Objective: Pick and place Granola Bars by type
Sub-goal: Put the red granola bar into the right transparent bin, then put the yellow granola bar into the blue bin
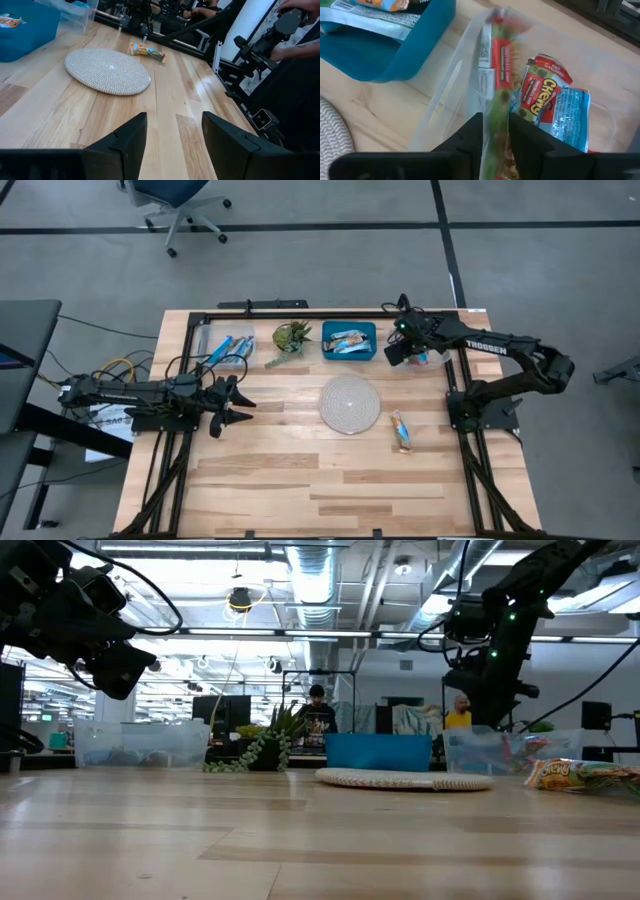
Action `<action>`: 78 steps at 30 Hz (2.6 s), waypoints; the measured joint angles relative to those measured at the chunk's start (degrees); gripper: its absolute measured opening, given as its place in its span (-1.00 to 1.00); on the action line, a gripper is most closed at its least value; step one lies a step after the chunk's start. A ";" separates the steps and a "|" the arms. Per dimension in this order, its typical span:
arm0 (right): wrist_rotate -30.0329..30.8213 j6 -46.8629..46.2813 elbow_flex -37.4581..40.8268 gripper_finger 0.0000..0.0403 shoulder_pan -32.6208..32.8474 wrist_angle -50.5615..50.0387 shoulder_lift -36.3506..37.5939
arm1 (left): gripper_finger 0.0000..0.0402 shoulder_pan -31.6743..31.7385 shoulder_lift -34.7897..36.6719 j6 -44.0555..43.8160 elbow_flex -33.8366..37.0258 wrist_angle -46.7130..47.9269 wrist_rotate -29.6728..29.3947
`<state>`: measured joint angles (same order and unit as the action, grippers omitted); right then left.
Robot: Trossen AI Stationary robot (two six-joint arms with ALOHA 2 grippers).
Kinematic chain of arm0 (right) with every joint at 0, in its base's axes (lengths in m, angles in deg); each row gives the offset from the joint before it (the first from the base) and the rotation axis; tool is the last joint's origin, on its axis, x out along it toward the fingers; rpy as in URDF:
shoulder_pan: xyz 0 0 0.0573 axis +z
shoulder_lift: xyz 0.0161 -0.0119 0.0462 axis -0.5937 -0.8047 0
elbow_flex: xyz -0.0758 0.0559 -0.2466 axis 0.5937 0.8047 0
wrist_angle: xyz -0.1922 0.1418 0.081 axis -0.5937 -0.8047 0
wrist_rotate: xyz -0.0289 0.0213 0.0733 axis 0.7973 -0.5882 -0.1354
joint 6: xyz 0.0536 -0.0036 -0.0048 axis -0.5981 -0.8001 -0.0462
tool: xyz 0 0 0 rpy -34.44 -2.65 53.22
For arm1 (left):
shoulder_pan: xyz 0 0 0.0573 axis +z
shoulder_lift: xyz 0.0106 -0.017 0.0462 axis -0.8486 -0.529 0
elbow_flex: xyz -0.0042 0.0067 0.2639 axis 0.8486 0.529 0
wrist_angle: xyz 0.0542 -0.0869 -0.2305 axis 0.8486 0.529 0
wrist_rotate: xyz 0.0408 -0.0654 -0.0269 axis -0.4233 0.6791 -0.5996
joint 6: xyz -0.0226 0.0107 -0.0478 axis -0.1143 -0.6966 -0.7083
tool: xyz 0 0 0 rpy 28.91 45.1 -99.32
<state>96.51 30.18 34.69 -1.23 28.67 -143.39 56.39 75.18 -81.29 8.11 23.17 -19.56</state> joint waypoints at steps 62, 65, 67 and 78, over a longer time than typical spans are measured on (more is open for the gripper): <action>-6.14 -50.97 -5.47 -0.15 59.28 -19.18 -5.22 | -0.09 -0.01 -0.02 0.00 -0.01 -0.01 0.00; -6.42 -51.60 -4.52 -0.15 59.06 -17.26 -8.34 | -0.09 0.00 -0.01 0.00 0.01 0.00 0.00; -7.10 -51.58 -4.50 -0.15 58.31 -14.37 -9.82 | -0.09 0.00 0.01 0.00 0.00 -0.02 0.00; -7.77 -51.42 -4.74 -0.15 55.49 -10.04 -13.77 | -0.09 0.00 0.01 0.00 0.01 0.00 0.00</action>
<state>88.73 -21.24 29.94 54.26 18.63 -157.16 56.39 75.18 -81.29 8.11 23.17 -19.56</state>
